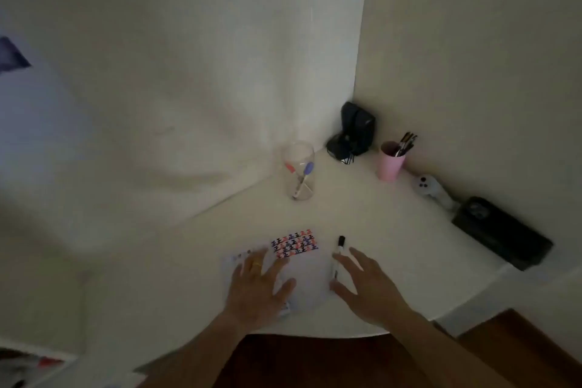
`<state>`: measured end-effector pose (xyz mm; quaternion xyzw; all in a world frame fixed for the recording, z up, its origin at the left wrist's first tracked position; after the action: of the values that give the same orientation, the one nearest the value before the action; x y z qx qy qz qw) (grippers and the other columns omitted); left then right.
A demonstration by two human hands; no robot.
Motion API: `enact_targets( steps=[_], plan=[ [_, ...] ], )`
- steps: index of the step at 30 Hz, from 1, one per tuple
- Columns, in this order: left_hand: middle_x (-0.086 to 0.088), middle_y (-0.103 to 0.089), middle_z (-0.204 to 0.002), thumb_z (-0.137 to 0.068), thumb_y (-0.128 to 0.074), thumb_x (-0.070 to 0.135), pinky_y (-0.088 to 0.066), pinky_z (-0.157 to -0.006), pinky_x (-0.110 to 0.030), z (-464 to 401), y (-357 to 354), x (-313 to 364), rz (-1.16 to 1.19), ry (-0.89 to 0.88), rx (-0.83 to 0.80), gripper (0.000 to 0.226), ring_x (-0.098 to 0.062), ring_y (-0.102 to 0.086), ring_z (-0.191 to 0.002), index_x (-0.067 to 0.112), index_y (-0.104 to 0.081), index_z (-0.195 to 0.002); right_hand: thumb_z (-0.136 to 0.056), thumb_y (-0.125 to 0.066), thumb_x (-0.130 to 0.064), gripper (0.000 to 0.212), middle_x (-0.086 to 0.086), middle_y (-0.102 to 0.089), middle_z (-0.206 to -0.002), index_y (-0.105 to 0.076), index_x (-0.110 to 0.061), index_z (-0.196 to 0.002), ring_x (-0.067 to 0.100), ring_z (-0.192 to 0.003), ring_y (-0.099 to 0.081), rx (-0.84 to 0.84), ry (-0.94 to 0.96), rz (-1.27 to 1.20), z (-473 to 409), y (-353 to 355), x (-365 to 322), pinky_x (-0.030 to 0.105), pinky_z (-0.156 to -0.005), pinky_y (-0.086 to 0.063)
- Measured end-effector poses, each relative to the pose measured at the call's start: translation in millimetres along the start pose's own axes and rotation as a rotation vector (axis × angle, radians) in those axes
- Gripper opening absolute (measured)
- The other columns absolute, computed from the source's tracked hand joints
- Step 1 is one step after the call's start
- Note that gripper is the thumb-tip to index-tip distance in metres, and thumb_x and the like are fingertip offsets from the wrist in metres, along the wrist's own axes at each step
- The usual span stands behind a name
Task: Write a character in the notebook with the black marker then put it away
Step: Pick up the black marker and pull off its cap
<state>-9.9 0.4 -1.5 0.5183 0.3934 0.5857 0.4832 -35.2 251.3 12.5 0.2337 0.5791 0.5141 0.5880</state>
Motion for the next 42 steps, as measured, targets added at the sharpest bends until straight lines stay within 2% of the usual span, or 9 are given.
enact_targets(
  steps=[7, 14, 17, 20, 23, 26, 30, 38, 42],
  plan=[
    [-0.009, 0.004, -0.174, -0.091, -0.023, 0.084, -0.001, -0.126, -0.061, -21, -114, -20, -0.096, -0.054, 0.152, 0.071, -0.034, 0.007, -0.160, 0.055, -0.020, -0.155, -0.086, -0.012, -0.082, 0.081, 0.000, 0.006, -0.169, -0.016, -0.043, -0.156, 0.029, -0.155, 0.002, 0.099, 0.160, 0.213, -54, -105, 56, 0.050, -0.123, -0.015],
    [-0.008, 0.010, -0.173, -0.084, -0.016, 0.091, -0.001, -0.126, -0.062, -20, -134, -24, -0.118, -0.085, 0.262, 0.077, -0.031, 0.013, -0.159, 0.059, -0.014, -0.154, -0.092, -0.012, -0.076, 0.073, -0.005, 0.011, -0.169, -0.015, -0.042, -0.156, 0.025, -0.154, 0.012, 0.219, 0.240, 0.260, -53, -126, 65, 0.044, -0.125, 0.001],
    [-0.008, 0.002, -0.174, -0.084, -0.015, 0.091, -0.001, -0.127, -0.060, -18, -133, -21, -0.096, -0.078, 0.290, 0.078, -0.032, 0.006, -0.160, 0.057, -0.018, -0.154, -0.095, -0.020, -0.068, 0.068, -0.002, -0.006, -0.170, -0.029, -0.035, -0.154, 0.023, -0.155, -0.004, 0.292, 0.268, 0.214, -49, -128, 62, 0.038, -0.125, -0.007],
    [-0.008, -0.002, -0.174, -0.087, -0.022, 0.088, 0.000, -0.128, -0.055, -15, -133, -20, -0.082, -0.079, 0.291, 0.074, -0.031, 0.003, -0.160, 0.055, -0.020, -0.153, -0.097, -0.038, -0.047, 0.050, 0.002, -0.038, -0.161, -0.055, -0.021, -0.136, 0.020, -0.144, -0.041, 0.454, 0.271, 0.144, -46, -130, 63, 0.034, -0.113, -0.036],
    [-0.014, -0.035, -0.164, -0.089, -0.032, 0.080, -0.026, -0.124, -0.053, -11, -133, -22, -0.073, -0.117, 0.390, 0.065, -0.035, -0.029, -0.152, 0.042, -0.047, -0.140, -0.089, -0.053, -0.020, 0.024, 0.009, -0.062, -0.139, -0.068, -0.011, -0.106, 0.029, -0.108, -0.069, 0.620, 0.308, 0.108, -42, -133, 69, 0.037, -0.086, -0.056],
    [-0.014, -0.059, -0.134, -0.094, -0.039, 0.062, -0.050, -0.100, -0.049, -3, -132, -22, -0.077, -0.164, 0.516, 0.051, -0.034, -0.053, -0.124, 0.023, -0.062, -0.117, -0.083, -0.061, -0.003, 0.011, 0.010, -0.066, -0.114, -0.068, -0.009, -0.089, 0.033, -0.080, -0.071, 0.739, 0.257, 0.026, -30, -135, 70, 0.039, -0.069, -0.057],
    [-0.010, -0.058, -0.112, -0.093, -0.040, 0.049, -0.051, -0.084, -0.043, 8, -130, -19, -0.137, -0.139, 0.577, 0.037, -0.029, -0.053, -0.104, 0.020, -0.060, -0.107, -0.073, -0.065, 0.006, 0.019, 0.009, -0.067, -0.095, -0.068, -0.008, -0.085, 0.032, -0.073, -0.068, 0.775, 0.212, -0.043, -22, -136, 64, 0.027, -0.066, -0.046],
    [-0.009, -0.055, -0.107, -0.089, -0.043, 0.049, -0.049, -0.082, -0.043, -1, -138, -25, -0.115, -0.150, 0.631, 0.035, -0.028, -0.052, -0.100, 0.021, -0.059, -0.103, -0.076, -0.071, 0.003, 0.015, 0.005, -0.070, -0.086, -0.073, -0.011, -0.083, 0.024, -0.070, -0.068, 0.865, 0.209, -0.096, -32, -137, 70, 0.025, -0.068, -0.047],
    [-0.007, -0.059, -0.123, -0.089, -0.044, 0.050, -0.047, -0.101, -0.043, -9, -138, -24, -0.052, -0.165, 0.606, 0.037, -0.027, -0.054, -0.115, 0.024, -0.063, -0.108, -0.078, -0.073, 0.003, 0.014, 0.007, -0.073, -0.087, -0.076, -0.007, -0.086, 0.025, -0.071, -0.071, 0.906, 0.256, -0.114, -37, -136, 75, 0.033, -0.069, -0.056]
  ],
)
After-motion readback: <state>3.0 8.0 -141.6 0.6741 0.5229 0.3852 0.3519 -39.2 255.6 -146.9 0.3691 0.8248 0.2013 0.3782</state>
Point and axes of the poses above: each hand's wrist, its own z-axis away from the middle knuckle, its own y-axis out of the back of the hand, x = y × z, the point moved 1 cm from there along -z, towards the middle knuckle
